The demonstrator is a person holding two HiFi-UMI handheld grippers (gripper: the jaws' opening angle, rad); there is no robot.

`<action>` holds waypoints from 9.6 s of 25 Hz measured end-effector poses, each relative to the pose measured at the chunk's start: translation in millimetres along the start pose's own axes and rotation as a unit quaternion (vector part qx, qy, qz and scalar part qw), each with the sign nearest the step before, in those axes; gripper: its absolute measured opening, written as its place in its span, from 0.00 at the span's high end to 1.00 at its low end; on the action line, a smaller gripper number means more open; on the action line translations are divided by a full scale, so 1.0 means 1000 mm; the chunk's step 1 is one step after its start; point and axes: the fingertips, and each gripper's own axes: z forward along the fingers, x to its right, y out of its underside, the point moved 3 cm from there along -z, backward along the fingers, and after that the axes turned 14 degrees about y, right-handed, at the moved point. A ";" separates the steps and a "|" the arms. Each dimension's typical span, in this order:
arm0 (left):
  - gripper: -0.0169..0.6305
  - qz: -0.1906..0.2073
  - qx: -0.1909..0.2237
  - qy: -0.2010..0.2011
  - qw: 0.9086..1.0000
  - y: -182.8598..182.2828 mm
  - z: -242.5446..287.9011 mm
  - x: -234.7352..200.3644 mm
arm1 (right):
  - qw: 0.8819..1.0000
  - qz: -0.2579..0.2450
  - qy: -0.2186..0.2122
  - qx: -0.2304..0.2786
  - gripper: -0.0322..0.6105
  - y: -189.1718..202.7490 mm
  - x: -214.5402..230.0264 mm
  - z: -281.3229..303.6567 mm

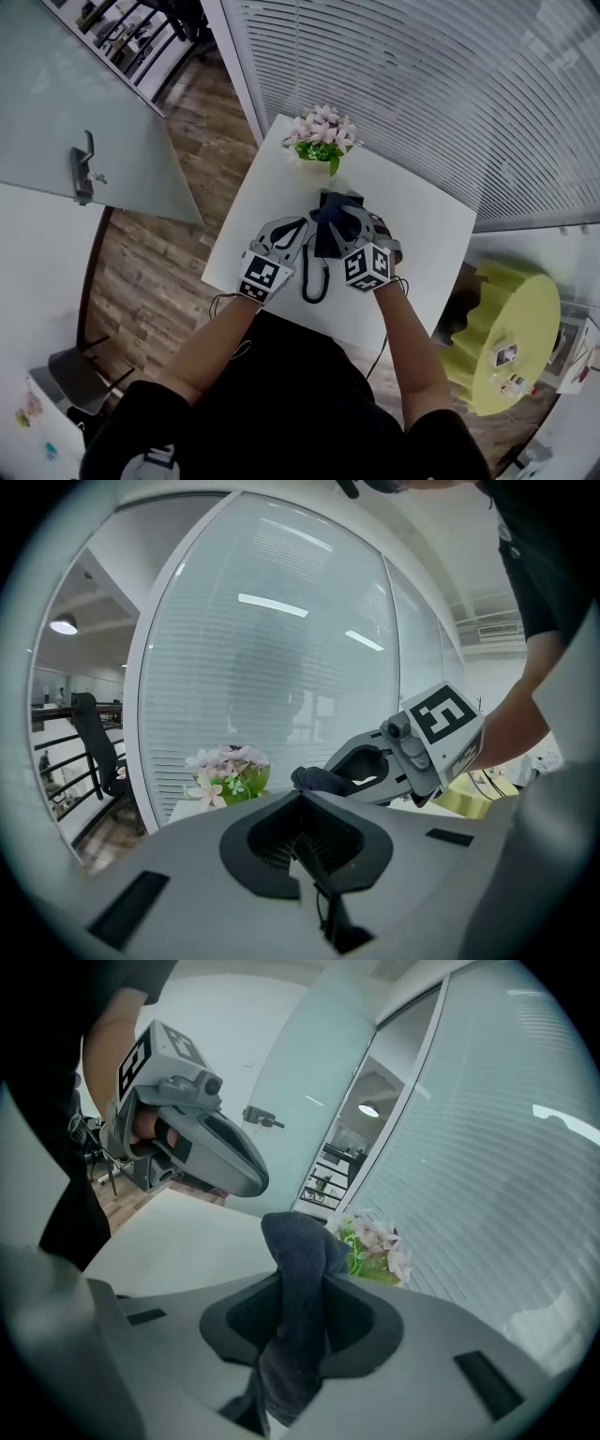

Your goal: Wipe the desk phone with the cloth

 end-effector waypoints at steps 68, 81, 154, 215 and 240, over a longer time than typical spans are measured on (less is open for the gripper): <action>0.96 -0.069 -0.058 0.009 0.996 0.104 0.025 0.021 | 0.993 -0.037 -0.089 -0.066 0.77 0.081 -0.121 0.010; 0.96 -0.083 -0.063 0.011 0.994 0.126 0.019 0.044 | 0.991 -0.051 -0.103 -0.073 0.77 0.092 -0.152 -0.007; 0.96 -0.080 -0.021 0.019 0.996 0.045 0.083 -0.016 | 0.995 -0.041 -0.020 -0.090 0.78 0.090 -0.023 0.036; 0.96 -0.085 -0.037 0.029 0.995 0.092 0.042 0.044 | 0.982 -0.010 -0.083 -0.169 0.79 0.128 -0.127 -0.024; 0.96 0.048 0.082 0.083 0.992 -0.099 -0.079 0.130 | 0.927 0.333 0.061 0.163 0.79 -0.072 0.022 -0.211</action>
